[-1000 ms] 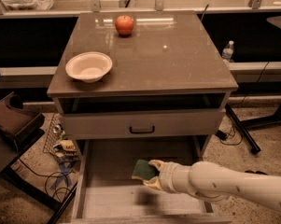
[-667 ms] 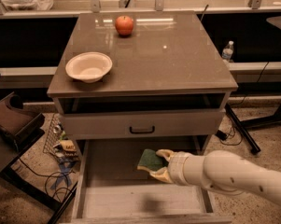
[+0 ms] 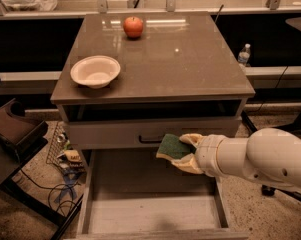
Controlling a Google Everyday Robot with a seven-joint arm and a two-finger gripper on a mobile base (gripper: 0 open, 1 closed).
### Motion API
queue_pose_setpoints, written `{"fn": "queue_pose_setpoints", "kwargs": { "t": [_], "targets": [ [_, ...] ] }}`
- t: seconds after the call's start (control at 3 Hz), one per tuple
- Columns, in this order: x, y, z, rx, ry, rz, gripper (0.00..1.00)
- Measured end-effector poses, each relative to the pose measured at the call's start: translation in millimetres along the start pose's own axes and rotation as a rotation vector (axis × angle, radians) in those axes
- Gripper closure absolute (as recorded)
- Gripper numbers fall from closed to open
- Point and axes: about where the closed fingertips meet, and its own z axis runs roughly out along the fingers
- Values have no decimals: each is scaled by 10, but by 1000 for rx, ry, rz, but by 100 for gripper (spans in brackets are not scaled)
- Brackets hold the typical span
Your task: Pick sponge from middle drawer and place on counter
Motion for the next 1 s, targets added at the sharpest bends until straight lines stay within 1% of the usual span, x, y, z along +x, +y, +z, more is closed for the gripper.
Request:
{"fn": "queue_pose_setpoints", "kwargs": {
  "t": [0.33, 0.67, 1.0],
  "targets": [
    [0, 0, 0, 0, 0, 0, 100],
    [-132, -108, -55, 14, 7, -4, 100],
    [-375, -441, -229, 28, 17, 0, 100]
  ]
}}
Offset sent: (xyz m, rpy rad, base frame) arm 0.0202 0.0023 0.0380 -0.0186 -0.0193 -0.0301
